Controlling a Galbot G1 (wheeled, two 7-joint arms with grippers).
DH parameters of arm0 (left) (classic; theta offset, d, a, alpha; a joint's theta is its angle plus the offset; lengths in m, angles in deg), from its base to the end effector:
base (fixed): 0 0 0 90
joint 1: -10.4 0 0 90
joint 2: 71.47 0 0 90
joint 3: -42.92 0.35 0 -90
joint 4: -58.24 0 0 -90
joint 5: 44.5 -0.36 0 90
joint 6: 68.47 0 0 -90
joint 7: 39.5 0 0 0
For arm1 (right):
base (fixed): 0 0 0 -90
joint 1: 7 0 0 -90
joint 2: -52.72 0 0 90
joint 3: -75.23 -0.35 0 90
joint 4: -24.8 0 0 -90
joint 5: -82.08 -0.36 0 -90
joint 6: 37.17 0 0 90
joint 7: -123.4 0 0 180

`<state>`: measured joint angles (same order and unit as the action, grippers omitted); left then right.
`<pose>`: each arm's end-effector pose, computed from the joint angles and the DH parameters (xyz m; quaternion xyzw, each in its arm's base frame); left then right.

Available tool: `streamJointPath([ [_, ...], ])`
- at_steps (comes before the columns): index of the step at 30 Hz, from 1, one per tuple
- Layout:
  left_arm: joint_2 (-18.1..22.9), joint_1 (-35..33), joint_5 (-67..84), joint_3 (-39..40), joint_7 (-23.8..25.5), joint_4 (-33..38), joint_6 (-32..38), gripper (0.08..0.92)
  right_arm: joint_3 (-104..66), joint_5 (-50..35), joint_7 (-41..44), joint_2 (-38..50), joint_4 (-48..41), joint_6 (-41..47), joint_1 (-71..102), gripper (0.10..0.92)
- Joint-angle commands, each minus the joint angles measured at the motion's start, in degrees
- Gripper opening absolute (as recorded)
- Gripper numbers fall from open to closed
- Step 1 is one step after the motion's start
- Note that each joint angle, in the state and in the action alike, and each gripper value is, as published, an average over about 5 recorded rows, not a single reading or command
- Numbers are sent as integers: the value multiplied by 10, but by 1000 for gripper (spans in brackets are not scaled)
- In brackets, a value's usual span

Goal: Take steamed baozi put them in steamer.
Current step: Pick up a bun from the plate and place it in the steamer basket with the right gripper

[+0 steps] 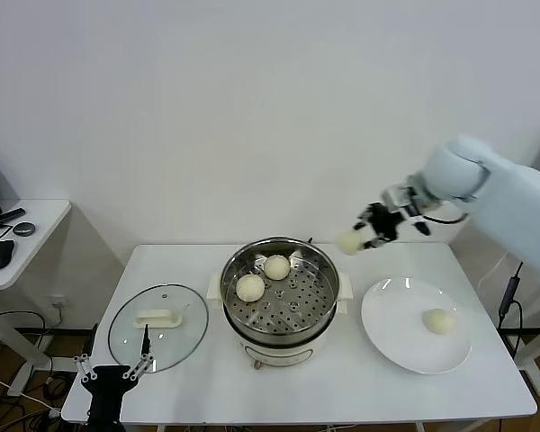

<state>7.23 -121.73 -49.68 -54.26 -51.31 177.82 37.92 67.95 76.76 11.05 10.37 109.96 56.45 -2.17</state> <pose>0.1222 0.0721 -0.3280 -0.0672 0.9845 0.1525 0.0549 0.5212 -0.0414 0.0016 0.5778 -0.4949 0.6259 0.1718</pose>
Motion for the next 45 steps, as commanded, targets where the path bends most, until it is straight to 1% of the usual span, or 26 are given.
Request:
streamJointPath([
  [1, 3, -1, 1, -5, 0, 2, -1, 823, 131, -28, -30, -175, 6, -104, -74, 425],
  [4, 4, -2, 3, -10, 0, 4, -1, 823, 149, 3, -38, -209, -11, -152, -55, 436],
  [8, 6, -2, 4, -13, 0, 4, -2, 823, 172, 47, -42, -232, -15, -197, -37, 448],
  [18, 11, -6, 4, -16, -1, 8, 0, 823, 191, 134, -41, -233, -19, -279, -14, 487],
  [24, 11, -9, 5, -19, -2, 9, 1, 823, 189, 146, -39, -218, -8, -301, -8, 500],
  [32, 12, -7, 4, -18, -2, 7, 0, 823, 187, 148, -37, -202, -1, -310, -1, 501],
  [36, 12, -6, 4, -16, -2, 6, 0, 823, 182, 151, -51, -199, -5, -308, 3, 511],
  [39, 12, -5, 4, -15, -1, 6, 0, 823, 173, 152, -58, -197, -9, -305, 3, 568],
  [45, 10, -4, 3, -15, -1, 6, 0, 823, 133, 113, -52, -171, 0, -279, -19, 741],
])
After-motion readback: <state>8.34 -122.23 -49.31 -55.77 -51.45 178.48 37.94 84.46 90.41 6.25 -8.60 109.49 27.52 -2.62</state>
